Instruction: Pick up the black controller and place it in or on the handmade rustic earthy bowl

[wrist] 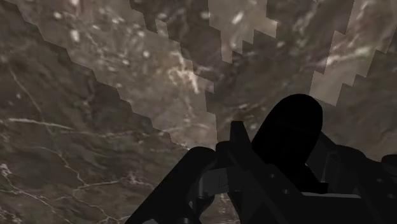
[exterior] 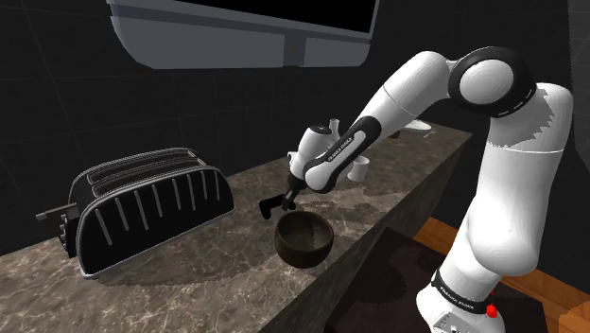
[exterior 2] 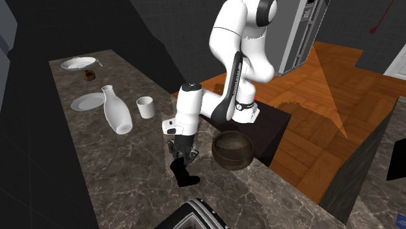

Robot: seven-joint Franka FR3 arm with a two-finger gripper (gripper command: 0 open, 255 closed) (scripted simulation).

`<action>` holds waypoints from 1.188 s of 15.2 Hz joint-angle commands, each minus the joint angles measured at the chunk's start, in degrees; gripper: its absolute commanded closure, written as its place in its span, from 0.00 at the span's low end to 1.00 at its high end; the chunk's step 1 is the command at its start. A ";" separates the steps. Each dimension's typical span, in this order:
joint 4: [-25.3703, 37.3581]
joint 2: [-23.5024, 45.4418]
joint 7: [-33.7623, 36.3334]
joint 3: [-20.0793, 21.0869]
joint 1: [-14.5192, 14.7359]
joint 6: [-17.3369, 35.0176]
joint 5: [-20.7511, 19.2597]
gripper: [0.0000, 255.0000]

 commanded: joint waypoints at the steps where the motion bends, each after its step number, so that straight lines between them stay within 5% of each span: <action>1: -0.05 0.02 0.00 -0.03 -0.02 -0.04 0.00 1.00; 18: 1.43 -9.11 -0.01 -0.02 -0.06 -10.64 0.04 1.00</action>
